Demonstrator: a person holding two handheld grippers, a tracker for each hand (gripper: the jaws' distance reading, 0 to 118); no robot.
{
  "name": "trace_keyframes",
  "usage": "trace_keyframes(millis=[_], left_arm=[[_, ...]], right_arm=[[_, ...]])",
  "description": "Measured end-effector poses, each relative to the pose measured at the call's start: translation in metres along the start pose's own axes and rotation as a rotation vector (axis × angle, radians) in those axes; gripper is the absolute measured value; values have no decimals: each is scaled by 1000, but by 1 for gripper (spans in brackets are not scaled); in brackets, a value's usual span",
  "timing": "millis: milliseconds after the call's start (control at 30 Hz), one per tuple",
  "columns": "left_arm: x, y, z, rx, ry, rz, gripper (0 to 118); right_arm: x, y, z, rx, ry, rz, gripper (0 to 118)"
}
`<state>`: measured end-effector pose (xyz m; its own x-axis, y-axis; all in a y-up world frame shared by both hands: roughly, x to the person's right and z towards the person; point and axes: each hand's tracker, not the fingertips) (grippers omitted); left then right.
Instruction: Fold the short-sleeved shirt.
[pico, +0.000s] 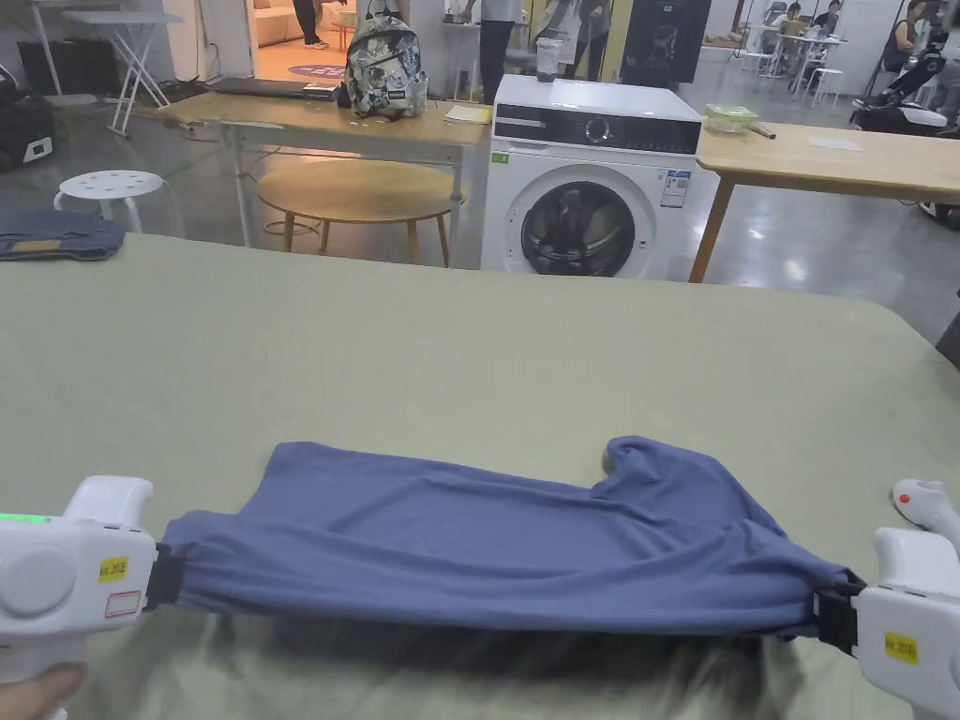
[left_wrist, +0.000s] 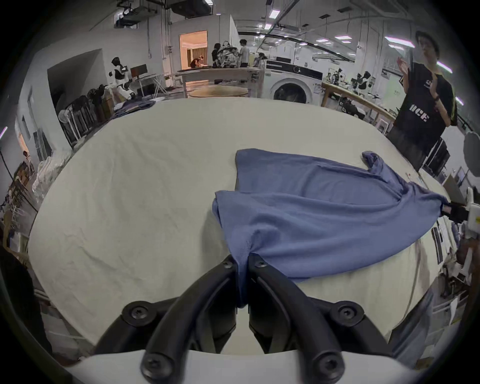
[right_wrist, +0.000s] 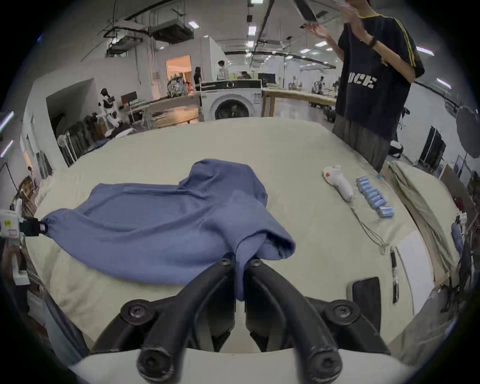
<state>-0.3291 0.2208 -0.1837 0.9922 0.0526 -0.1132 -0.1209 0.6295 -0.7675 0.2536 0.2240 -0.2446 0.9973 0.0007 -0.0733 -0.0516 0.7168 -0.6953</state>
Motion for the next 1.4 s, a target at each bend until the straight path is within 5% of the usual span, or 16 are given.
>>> trace_keyframes(millis=[267, 600, 667, 733, 867, 1000, 1267, 1300, 1367, 1400], left_arm=[[-9, -68, 10, -47, 14, 1, 1], [-10, -93, -41, -183, 43, 11, 1], [-8, -89, -37, -192, 43, 27, 1], [-9, -85, -35, -199, 36, 30, 1], [-11, -72, -21, -172, 7, 118, 9], [-3, -49, -1, -77, 19, 116, 29], [34, -6, 30, 232, 6, 76, 29], [40, -4, 32, 283, 15, 70, 29], [52, 1, 38, 361, 43, 46, 29], [59, 2, 41, 408, 59, 30, 27]], right_arm=[[-20, -75, 12, -144, -61, 124, 4], [-24, -118, -34, -231, -94, 147, 6], [-26, -115, -34, -231, -99, 153, 15], [-24, -111, -35, -242, -113, 173, 47], [-37, -94, -15, -233, -194, 163, 69], [-38, -67, -4, -130, -196, 110, 69], [-96, -20, 26, 278, -87, 46, 66], [-104, -18, 28, 320, -85, 45, 57], [-120, -13, 34, 388, -75, 41, 19], [-128, -11, 35, 425, -65, 32, 14]])
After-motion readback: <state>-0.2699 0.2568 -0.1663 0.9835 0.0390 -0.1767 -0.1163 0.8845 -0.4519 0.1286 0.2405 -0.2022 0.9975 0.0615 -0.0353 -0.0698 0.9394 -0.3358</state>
